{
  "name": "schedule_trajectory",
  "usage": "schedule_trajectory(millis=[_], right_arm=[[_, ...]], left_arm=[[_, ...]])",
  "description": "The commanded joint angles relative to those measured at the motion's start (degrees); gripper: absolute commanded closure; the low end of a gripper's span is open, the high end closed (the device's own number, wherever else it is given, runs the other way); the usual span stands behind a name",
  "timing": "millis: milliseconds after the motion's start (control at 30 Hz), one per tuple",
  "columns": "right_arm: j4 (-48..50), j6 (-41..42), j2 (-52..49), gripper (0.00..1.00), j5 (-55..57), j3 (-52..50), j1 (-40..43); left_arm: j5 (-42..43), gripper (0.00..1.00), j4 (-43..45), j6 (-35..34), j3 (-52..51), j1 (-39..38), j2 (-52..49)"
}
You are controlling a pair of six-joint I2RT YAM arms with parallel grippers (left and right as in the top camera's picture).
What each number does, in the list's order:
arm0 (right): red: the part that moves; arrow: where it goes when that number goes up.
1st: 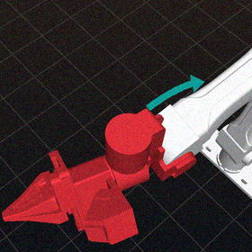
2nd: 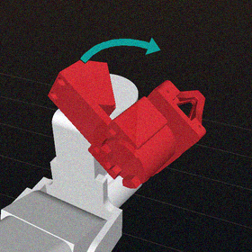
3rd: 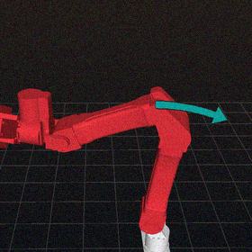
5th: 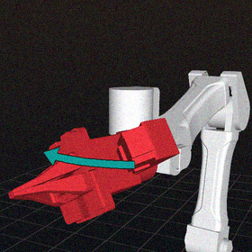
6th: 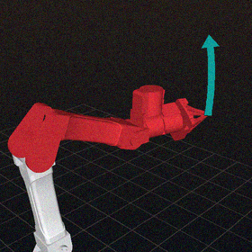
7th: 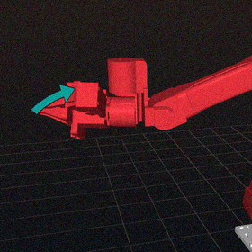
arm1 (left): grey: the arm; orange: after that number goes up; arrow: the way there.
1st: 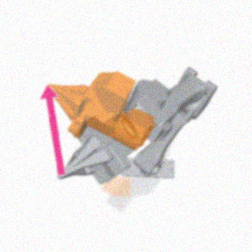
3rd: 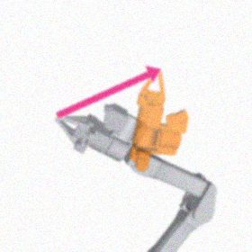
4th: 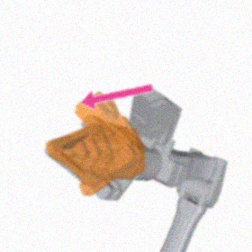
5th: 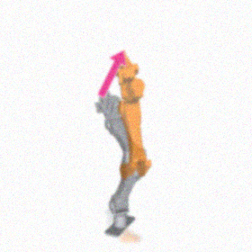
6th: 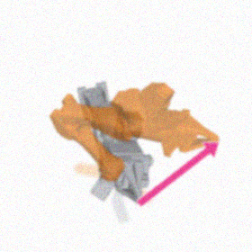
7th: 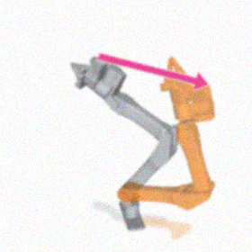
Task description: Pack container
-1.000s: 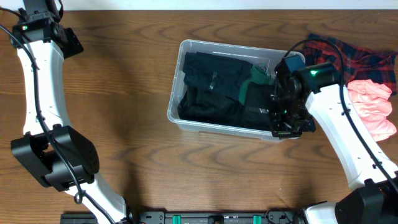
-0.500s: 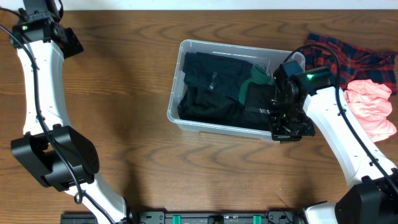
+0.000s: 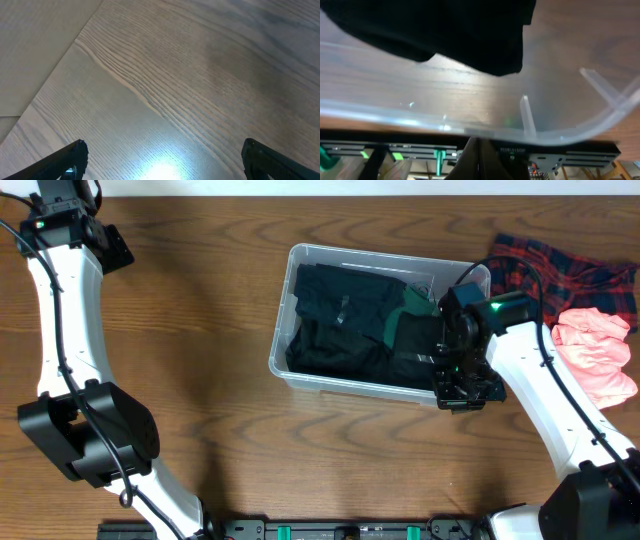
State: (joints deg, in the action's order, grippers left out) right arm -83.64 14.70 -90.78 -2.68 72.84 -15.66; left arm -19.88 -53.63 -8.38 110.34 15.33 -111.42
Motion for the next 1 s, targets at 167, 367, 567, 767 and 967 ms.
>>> schedule_trajectory(millis=[167, 367, 567, 767, 967], right_arm=[[2.23, 1.16, 1.05, 0.99, 3.41, -1.36, -0.48], [3.61, 1.16, 1.05, 0.99, 5.42, -1.36, -0.48], [5.62, 1.16, 1.05, 0.96, 5.92, -1.36, -0.48], [7.93, 1.14, 1.05, 0.94, 5.92, -1.36, -0.48], [9.33, 1.09, 1.05, 0.99, 6.58, -1.36, -0.48]], left_arm=[[-0.74, 0.02, -0.15, -0.09, 0.02, 0.13, -0.28], [-0.74, 0.02, -0.15, -0.09, 0.02, 0.13, -0.28], [-0.74, 0.02, -0.15, -0.09, 0.02, 0.13, -0.28], [-0.74, 0.02, -0.15, -0.09, 0.02, 0.13, -0.28], [-0.74, 0.02, -0.15, -0.09, 0.02, 0.13, -0.28]])
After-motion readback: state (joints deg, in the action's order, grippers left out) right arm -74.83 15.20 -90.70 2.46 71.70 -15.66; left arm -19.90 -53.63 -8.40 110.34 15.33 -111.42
